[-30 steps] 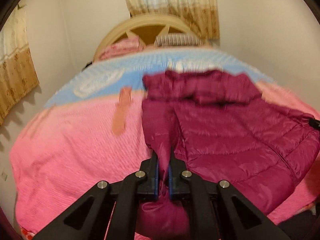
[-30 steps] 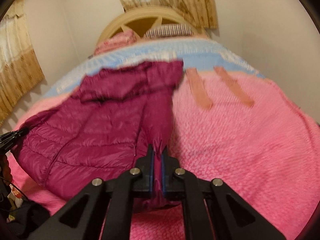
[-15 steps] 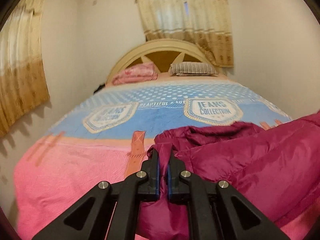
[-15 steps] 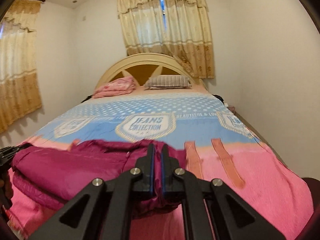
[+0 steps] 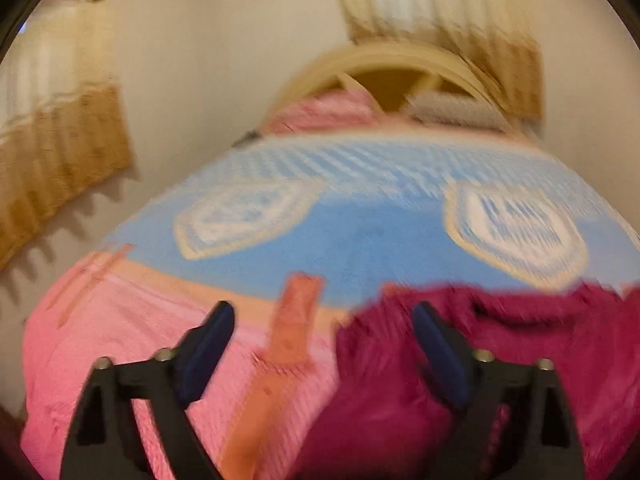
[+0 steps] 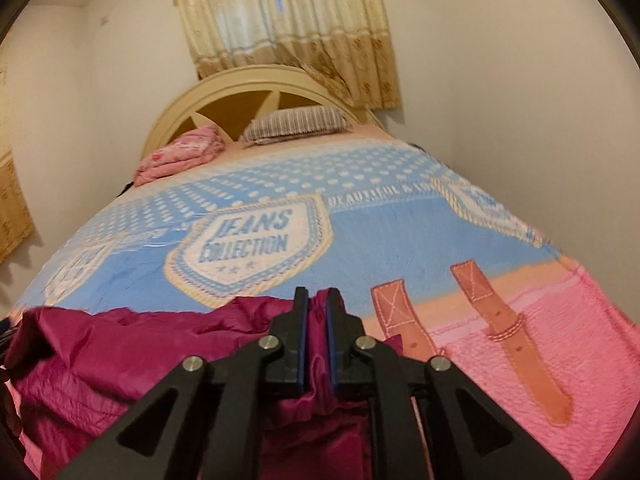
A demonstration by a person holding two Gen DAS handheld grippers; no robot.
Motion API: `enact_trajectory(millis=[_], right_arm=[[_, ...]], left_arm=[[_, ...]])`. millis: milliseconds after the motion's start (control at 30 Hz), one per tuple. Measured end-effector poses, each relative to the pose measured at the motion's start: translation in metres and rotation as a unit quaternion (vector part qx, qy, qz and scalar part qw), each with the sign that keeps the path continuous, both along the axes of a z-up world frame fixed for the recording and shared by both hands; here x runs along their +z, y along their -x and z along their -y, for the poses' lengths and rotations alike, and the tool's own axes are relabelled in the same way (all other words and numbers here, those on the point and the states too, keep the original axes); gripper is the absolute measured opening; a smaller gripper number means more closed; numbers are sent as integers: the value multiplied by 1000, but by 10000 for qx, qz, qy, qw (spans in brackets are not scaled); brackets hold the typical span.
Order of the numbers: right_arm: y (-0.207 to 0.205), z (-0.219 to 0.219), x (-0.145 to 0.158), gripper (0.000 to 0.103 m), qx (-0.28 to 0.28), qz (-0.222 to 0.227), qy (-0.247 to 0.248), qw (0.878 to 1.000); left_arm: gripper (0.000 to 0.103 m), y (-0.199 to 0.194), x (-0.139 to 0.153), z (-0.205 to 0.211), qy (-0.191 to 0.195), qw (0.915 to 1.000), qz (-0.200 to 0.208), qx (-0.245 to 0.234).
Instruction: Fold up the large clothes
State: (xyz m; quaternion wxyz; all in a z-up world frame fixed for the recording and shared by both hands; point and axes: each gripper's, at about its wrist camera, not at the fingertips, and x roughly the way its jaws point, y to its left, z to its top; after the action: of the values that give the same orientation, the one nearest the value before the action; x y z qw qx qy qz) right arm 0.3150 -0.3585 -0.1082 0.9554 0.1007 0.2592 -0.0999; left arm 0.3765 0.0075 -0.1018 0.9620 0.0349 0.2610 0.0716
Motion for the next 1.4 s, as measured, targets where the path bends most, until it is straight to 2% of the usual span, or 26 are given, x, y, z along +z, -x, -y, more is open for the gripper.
enact_trajectory(millis=[33,100,233,333,400,533,600,700,900,1067,1200,1400], right_arm=[[-1,3,-3,60,-167,8,30,9999],[-2,4,-5,85,-399,211,74,9990],[-10,-9,-3,84,-344,272,297,9986],[-15,-29,-7,84,-106,238,637,9976],[-26,-41,-15,84,46,86,826,9965],[-48,-46,-29,84,63,-361,834,9958],[-55,-45,-36,84,36,-550,899,9944],[-59,-42,-48,84,-18,-727,902,9933],[-64,-25,-72,84,-219,-960,645,9931],[-71,-23,-81,84,-319,-1185,659,9902],[-79,-21,-89,84,-325,-1444,649,9868],[-88,-23,-99,86,-330,-1772,725,9809]], left_arm=[[94,-2,0,1,-39,9998,139,147],[95,-10,-3,2,-128,9991,146,365],[95,-16,-1,-2,-85,9955,317,884],[95,-15,8,0,-11,9947,442,933],[95,-22,5,9,-102,9952,367,900],[96,-37,-9,36,-453,9963,91,727],[96,-48,-21,46,-730,9939,-87,819],[96,-59,-33,47,-917,9908,-151,986],[96,-84,-38,21,-535,9891,-299,1335],[96,-102,-67,27,-768,9850,-592,1427],[96,-108,-80,37,-1009,9821,-687,1437],[96,-120,-90,35,-977,9807,-988,1378]])
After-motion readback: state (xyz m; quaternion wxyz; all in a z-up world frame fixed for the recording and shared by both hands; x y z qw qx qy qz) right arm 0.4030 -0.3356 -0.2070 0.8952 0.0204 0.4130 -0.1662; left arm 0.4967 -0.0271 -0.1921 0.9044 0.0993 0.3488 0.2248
